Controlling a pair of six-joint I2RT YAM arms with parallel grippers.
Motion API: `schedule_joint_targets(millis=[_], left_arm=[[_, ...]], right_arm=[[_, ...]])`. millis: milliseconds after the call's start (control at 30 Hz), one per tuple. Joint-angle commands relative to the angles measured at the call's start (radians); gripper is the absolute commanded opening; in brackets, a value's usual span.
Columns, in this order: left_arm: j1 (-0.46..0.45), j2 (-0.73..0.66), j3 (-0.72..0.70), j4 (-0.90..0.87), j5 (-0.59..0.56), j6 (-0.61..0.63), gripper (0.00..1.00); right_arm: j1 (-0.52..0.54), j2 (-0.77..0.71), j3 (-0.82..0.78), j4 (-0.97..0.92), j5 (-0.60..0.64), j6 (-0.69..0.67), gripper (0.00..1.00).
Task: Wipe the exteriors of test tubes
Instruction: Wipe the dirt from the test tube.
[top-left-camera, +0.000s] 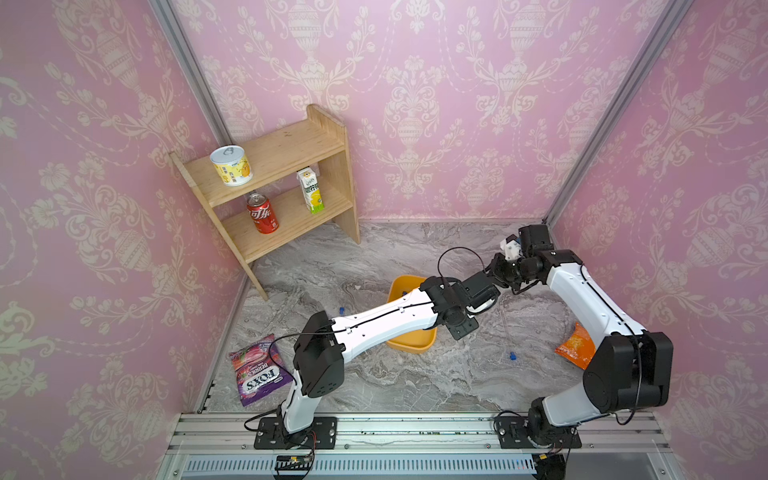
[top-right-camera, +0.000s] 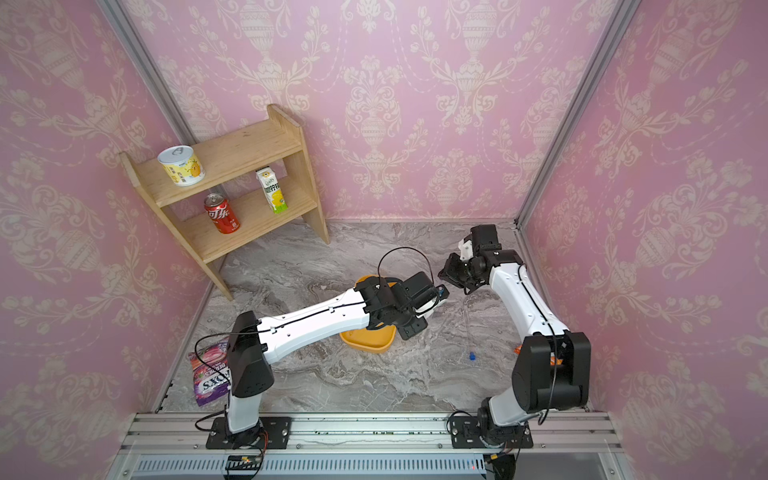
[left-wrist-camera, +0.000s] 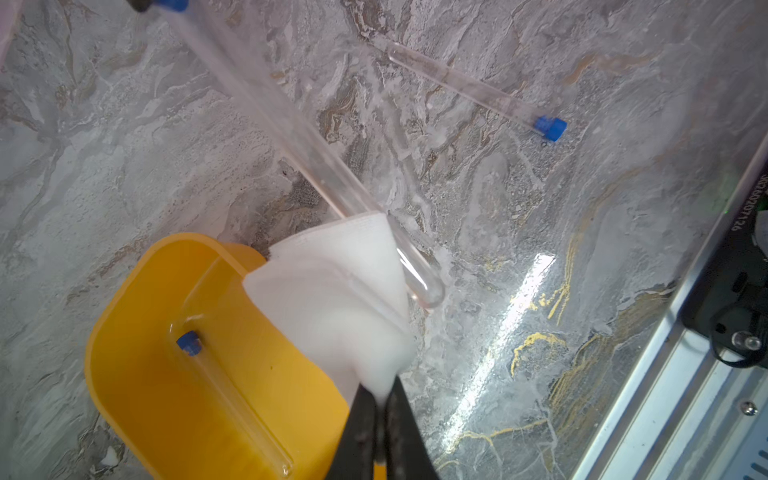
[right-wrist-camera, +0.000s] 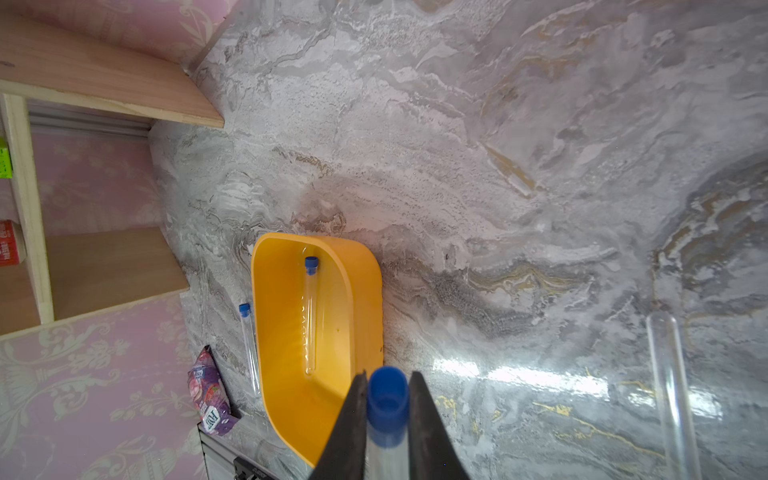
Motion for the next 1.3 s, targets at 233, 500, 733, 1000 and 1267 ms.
schedule_joint_targets(millis=[233,500,733,1000,1267], left_arm=[[-0.05,0.07,0.132,-0.049,-0.132,-0.06,0.09],[-0.049,0.123,0.179,-0.02,-0.132,-0.134,0.09],[-0.049,0.117,0.142,0.113,-0.137,-0.183,0.08],[-0.048,0.006,-0.034,0.343,-0.197,-0.399,0.09],[-0.061,-0.083,-0.183,0.511,-0.221,-0.455,0.08]], right_arm=[[0.009,-0.122,-0.098,0.15,0.204,0.182,0.07],[0.011,-0.155,-0.147,0.198,0.178,0.244,0.08],[0.005,-0.168,-0.15,0.205,0.12,0.28,0.08],[-0.013,-0.186,-0.174,0.222,0.103,0.304,0.08],[-0.015,-0.171,-0.174,0.233,0.076,0.312,0.08]])
